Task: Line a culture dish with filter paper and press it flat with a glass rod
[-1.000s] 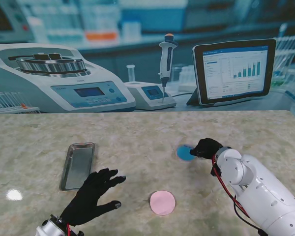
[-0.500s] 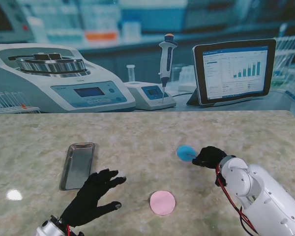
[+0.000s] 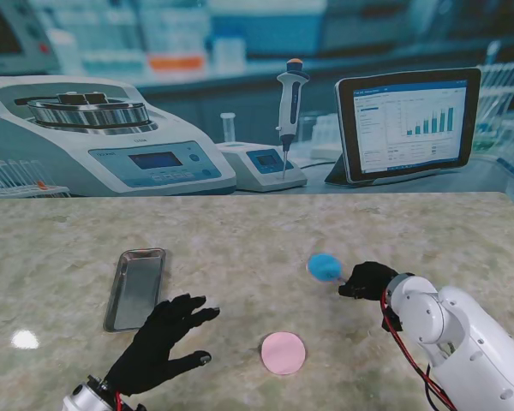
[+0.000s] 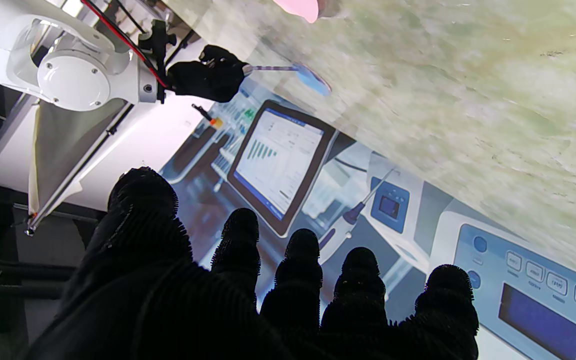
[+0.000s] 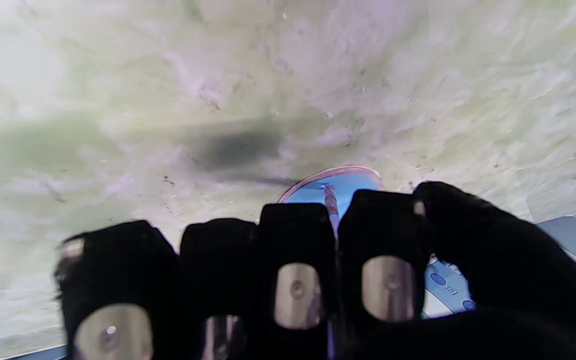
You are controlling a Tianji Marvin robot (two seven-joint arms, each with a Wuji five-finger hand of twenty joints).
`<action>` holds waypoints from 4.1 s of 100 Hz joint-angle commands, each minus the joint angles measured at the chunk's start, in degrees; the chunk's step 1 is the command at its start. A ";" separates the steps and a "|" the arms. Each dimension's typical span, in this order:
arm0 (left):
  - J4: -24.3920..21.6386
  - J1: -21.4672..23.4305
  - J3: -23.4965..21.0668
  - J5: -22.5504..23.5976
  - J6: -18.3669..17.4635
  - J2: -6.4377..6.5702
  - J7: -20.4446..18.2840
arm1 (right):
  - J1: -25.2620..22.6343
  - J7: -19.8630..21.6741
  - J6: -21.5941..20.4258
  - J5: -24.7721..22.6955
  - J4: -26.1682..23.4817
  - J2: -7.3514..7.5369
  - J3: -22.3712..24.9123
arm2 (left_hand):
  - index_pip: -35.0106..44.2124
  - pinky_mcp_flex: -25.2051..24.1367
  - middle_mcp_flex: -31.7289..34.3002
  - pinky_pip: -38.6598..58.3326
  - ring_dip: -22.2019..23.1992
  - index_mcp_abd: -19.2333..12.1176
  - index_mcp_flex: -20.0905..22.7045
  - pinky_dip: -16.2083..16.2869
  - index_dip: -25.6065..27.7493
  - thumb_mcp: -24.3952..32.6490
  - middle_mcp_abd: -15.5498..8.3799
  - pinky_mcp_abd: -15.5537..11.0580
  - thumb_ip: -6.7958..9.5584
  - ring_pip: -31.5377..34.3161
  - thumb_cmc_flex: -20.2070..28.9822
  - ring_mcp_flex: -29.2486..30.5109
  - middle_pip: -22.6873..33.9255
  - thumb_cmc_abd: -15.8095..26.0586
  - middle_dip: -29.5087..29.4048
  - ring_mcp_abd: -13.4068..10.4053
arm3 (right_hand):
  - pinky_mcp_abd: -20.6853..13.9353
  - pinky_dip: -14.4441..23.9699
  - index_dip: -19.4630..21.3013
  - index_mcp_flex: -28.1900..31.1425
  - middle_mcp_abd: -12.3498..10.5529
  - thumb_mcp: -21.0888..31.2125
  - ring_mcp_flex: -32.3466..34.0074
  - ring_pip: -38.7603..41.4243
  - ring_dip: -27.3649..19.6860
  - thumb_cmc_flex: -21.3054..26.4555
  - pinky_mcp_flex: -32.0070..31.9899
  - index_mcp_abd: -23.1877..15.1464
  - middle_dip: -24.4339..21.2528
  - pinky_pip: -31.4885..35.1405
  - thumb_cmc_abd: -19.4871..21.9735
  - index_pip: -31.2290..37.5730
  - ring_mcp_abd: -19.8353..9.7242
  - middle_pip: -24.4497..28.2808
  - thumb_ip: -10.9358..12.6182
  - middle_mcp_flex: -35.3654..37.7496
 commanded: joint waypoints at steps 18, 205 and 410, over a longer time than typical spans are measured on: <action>-0.30 0.34 0.10 -0.23 -0.37 -0.06 -0.08 | -1.58 -3.13 -1.25 1.09 -0.51 -0.35 1.06 | 0.49 -0.15 -2.25 -2.90 -0.82 -2.01 -1.44 -2.36 0.31 -1.47 -1.89 -2.06 1.35 -0.95 -0.07 -1.57 -1.32 1.88 -1.00 -1.95 | -0.29 1.93 0.24 4.04 -2.81 -0.74 1.34 6.20 2.75 -0.77 2.51 4.88 1.33 17.77 1.73 3.43 -9.40 11.17 1.23 3.84; -1.13 1.15 -0.55 -0.27 -0.22 -0.16 0.08 | 4.81 0.91 2.27 0.92 3.05 0.27 -4.46 | 0.52 -0.14 -2.23 -2.90 -0.81 -2.23 -1.39 -2.48 0.33 -1.48 -1.89 -2.07 1.35 -0.97 -0.14 -1.57 -1.28 1.89 -1.04 -1.95 | -0.99 2.59 0.37 4.06 -3.35 -1.42 1.41 6.00 3.30 -0.74 2.62 4.91 1.43 17.77 2.49 3.37 -10.50 11.12 1.17 3.83; -1.59 1.17 -0.47 -0.71 -0.86 -0.21 0.13 | -0.06 2.52 2.30 -0.65 -1.42 0.55 -1.04 | 0.50 -0.13 -2.20 -2.93 -0.95 -2.18 -1.41 -2.60 0.32 -1.50 -2.00 -2.10 1.34 -1.01 -0.14 -1.58 -1.20 1.92 -0.97 -1.91 | -1.38 2.37 0.43 4.03 -3.35 -2.10 1.42 5.94 3.19 -0.61 2.66 4.68 1.44 17.77 2.68 3.15 -10.88 11.12 1.18 3.83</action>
